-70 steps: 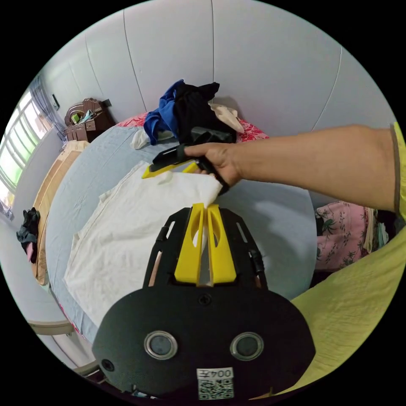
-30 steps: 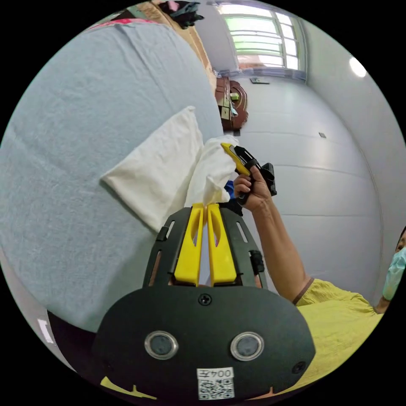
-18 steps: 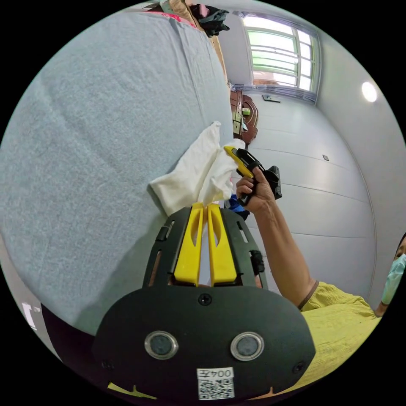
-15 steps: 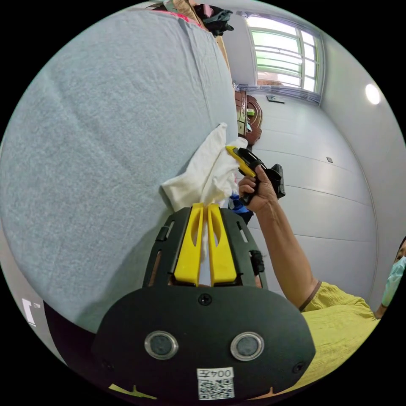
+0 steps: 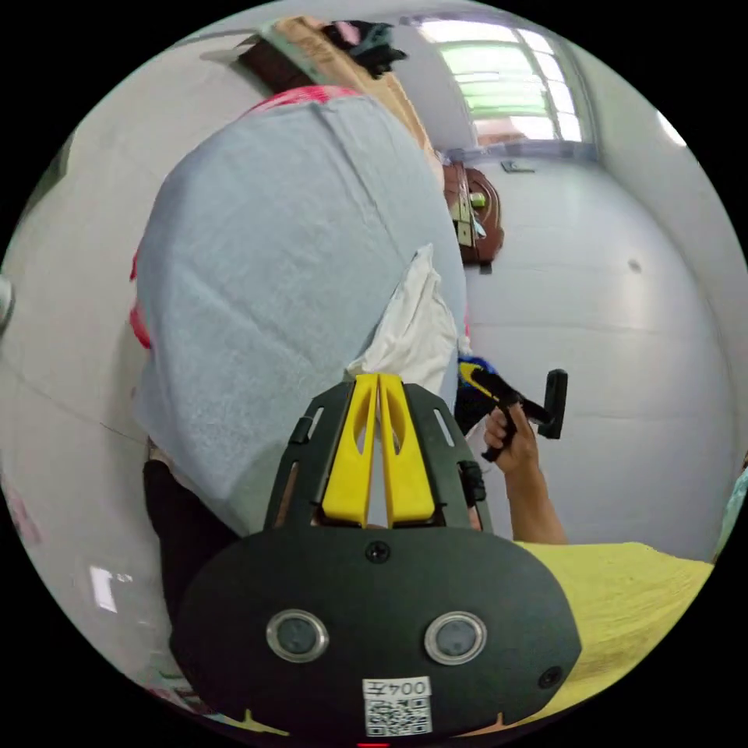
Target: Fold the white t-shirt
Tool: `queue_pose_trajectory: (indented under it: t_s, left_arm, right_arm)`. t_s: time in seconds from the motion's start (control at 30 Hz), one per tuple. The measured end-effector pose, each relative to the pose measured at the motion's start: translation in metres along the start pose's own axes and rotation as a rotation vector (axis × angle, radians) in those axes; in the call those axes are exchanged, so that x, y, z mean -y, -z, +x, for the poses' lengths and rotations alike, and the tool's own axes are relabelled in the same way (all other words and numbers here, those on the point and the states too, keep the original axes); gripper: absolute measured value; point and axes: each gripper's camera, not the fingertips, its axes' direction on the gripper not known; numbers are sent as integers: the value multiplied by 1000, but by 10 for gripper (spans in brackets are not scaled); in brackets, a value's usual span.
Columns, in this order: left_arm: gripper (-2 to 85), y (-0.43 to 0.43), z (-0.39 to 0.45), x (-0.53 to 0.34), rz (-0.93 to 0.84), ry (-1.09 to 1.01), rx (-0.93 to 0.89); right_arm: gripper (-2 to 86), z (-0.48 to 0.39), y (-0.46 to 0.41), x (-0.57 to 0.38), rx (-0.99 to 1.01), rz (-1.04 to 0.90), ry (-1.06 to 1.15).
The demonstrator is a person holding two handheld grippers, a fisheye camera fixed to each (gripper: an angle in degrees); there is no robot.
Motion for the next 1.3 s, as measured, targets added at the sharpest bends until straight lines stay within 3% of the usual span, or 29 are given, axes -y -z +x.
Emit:
queue_pose_trajectory:
  t_s: [0.23,0.3,0.4,0.53,0.73,0.77,0.87,1.13,1.3]
  left_arm:
    - [2,-107,126,14,-216,-539,272]
    - [2,-160,149,15,-286,-674,445]
    - [4,-211,149,22,-397,-673,555]
    - [5,-235,157,20,-431,-680,534]
    - [6,-265,174,5,-432,-713,551]
    - [6,-271,176,3,-435,-716,554]
    - [6,-283,182,-1,-442,-721,549]
    - [6,-307,192,-6,-446,-722,535]
    - [7,-319,197,-8,-447,-716,531]
  right_arm:
    - [43,-7,-68,-74,-9,-236,-126]
    - [36,-7,-67,-74,1,-228,-136]
    - [31,-7,-66,-76,14,-257,-143]
    - [24,-8,-63,-82,30,-283,-151]
    - [7,12,-57,-95,152,-354,-393]
    - [3,11,-55,-99,160,-353,-352]
    - [-4,-3,-44,-118,121,-290,-174]
    - [-6,-39,-16,-178,-25,-111,-203]
    - [-6,-40,0,-215,30,-10,-280]
